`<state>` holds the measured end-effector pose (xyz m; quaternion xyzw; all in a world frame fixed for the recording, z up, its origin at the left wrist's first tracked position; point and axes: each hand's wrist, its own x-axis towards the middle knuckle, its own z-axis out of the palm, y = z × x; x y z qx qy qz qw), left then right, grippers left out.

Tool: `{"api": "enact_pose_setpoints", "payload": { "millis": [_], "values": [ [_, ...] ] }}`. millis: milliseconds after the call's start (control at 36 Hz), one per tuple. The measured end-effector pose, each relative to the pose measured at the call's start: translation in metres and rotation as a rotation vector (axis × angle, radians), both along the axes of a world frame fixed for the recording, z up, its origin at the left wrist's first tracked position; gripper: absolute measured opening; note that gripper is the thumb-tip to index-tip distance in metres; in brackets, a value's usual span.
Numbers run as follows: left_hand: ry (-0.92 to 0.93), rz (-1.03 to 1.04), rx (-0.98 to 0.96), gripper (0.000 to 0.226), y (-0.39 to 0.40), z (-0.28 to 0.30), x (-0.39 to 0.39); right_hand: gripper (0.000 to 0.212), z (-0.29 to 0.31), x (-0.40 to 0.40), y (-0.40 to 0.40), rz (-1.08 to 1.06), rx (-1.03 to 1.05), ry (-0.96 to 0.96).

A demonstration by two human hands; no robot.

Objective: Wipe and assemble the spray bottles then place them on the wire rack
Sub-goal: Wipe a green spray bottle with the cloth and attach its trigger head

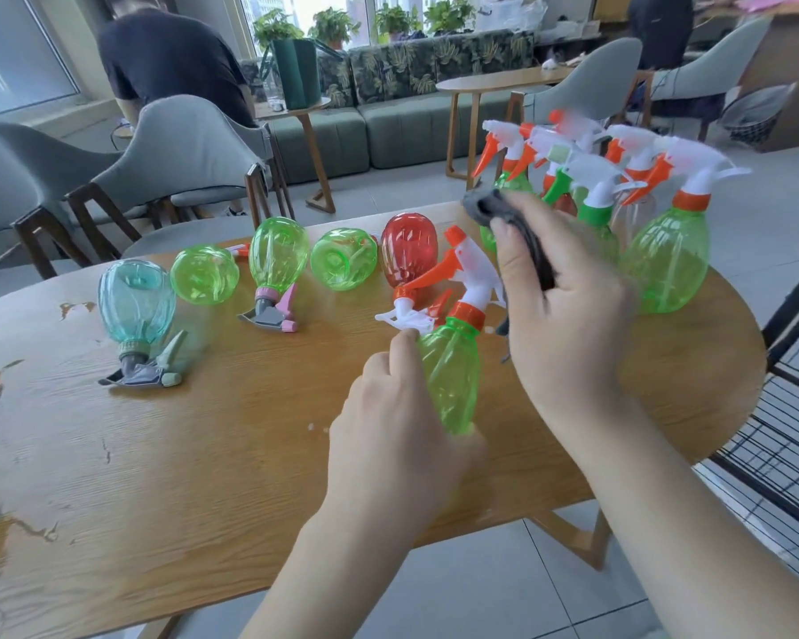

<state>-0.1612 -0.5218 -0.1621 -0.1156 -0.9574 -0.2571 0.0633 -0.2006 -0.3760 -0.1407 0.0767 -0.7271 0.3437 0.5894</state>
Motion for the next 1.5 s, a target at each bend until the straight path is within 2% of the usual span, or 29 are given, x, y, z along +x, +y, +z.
{"api": "enact_pose_setpoints", "payload": {
  "millis": [83,167,306,389,528,667,778,861,1000,1056,1139,1222,1306,1500],
  "values": [
    [0.029,-0.012,-0.038,0.090,0.004,-0.003,0.004,0.023,-0.007,-0.010,-0.005,-0.001,0.084,-0.034],
    [0.023,-0.016,-0.023,0.090,0.005,-0.005,0.003,0.025,-0.011,-0.013,-0.011,-0.035,0.106,-0.105],
    [0.044,-0.020,-0.001,0.091,0.004,-0.006,0.002,0.029,-0.018,-0.008,-0.016,-0.134,0.123,-0.083],
    [0.036,-0.017,0.000,0.091,0.004,-0.007,0.002,0.032,-0.024,-0.006,-0.014,-0.143,0.124,-0.136],
    [0.048,-0.015,0.001,0.087,0.005,-0.007,0.000,0.031,-0.026,-0.003,-0.017,-0.048,0.128,-0.189],
    [0.048,-0.002,0.032,0.071,0.003,-0.005,0.000,0.032,-0.028,-0.002,-0.023,0.124,0.201,-0.221],
    [0.061,-0.002,0.037,0.073,0.004,-0.006,0.001,0.031,-0.027,-0.002,-0.021,0.102,0.216,-0.170],
    [0.040,0.001,0.038,0.085,0.004,-0.006,0.001,0.024,-0.025,0.000,-0.017,0.034,0.238,-0.068],
    [0.000,-0.013,0.065,0.097,-0.001,-0.006,0.000,0.018,-0.019,-0.001,0.004,-0.112,0.155,0.017],
    [0.006,-0.027,0.054,0.097,0.000,-0.006,0.001,0.020,-0.020,-0.006,0.010,-0.134,0.124,-0.029],
    [0.005,-0.028,0.063,0.097,0.000,-0.006,0.000,0.023,-0.021,-0.010,0.012,-0.041,0.119,-0.156],
    [0.005,-0.013,0.095,0.096,-0.002,-0.007,-0.002,0.023,-0.020,-0.009,0.008,0.080,0.214,-0.194],
    [0.008,-0.016,0.090,0.096,-0.002,-0.006,-0.002,0.024,-0.021,-0.006,0.004,0.104,0.269,-0.219],
    [0.029,-0.005,0.086,0.093,-0.001,-0.008,-0.003,0.023,-0.024,-0.005,0.014,0.015,0.089,-0.261]
  ]
}}
